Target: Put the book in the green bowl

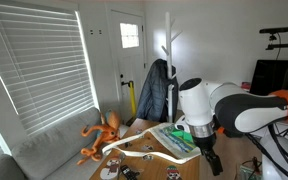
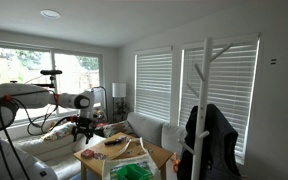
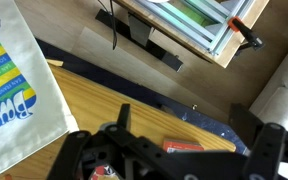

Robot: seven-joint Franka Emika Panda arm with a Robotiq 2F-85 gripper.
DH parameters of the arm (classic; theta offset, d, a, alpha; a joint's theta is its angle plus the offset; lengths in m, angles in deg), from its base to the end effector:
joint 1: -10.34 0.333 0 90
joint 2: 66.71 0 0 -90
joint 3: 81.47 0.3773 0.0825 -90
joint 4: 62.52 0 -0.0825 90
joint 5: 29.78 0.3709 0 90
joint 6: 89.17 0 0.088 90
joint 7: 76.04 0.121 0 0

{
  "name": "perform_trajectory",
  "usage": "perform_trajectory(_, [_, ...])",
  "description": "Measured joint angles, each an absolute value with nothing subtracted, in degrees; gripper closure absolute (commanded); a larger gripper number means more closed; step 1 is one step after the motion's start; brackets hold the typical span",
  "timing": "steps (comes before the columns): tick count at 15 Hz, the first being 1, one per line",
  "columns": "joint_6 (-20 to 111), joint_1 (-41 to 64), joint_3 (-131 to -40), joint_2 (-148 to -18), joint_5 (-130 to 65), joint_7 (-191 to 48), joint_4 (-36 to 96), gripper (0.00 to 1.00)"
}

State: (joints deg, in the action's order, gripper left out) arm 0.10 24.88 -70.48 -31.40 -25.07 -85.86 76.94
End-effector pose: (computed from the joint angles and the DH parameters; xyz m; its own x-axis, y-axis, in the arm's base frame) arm 0.2483 0.1435 0.5339 0.8172 0.5117 -0.2651 0.5273 -0.8496 -0.0146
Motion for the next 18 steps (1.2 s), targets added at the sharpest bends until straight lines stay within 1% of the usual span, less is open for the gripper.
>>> perform_trajectory(5, [1.2,24.9,-71.4,-31.9,-25.9,-89.2,77.1,0.0])
perform_trajectory(11, [10.3,25.0,-72.7,-35.9,-27.0,-96.2,80.2,0.0])
perform_trajectory(18, [13.0,25.3,-69.1,-38.6,-26.9,-86.9,81.3,0.0])
